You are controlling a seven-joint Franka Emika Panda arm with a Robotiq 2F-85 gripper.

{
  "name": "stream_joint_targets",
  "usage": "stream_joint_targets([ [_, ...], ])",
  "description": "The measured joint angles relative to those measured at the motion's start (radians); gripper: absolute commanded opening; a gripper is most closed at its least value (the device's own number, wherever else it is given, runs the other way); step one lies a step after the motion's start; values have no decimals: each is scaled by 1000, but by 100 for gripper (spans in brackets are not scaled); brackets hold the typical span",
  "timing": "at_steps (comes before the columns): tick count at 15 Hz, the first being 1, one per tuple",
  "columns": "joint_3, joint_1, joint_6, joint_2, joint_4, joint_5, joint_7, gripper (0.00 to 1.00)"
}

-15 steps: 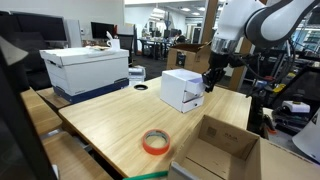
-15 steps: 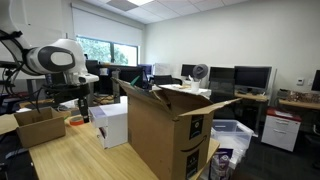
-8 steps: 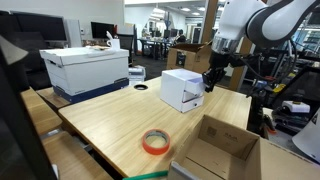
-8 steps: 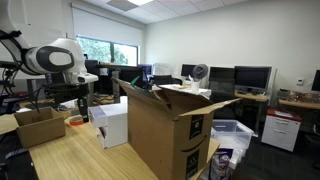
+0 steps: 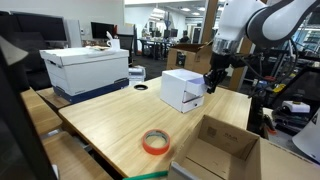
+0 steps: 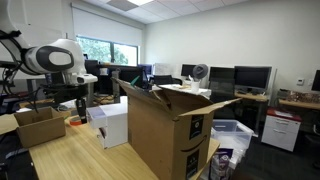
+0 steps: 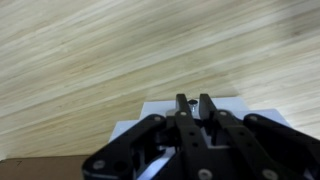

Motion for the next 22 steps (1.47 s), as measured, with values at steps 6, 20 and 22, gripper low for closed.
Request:
stream_joint_targets([
  [6, 19, 0, -91, -29, 0, 0, 0, 7],
  [20, 18, 0, -113, -41, 0, 67, -27, 7],
  [22, 13, 0, -113, -41, 0, 90, -50, 7],
])
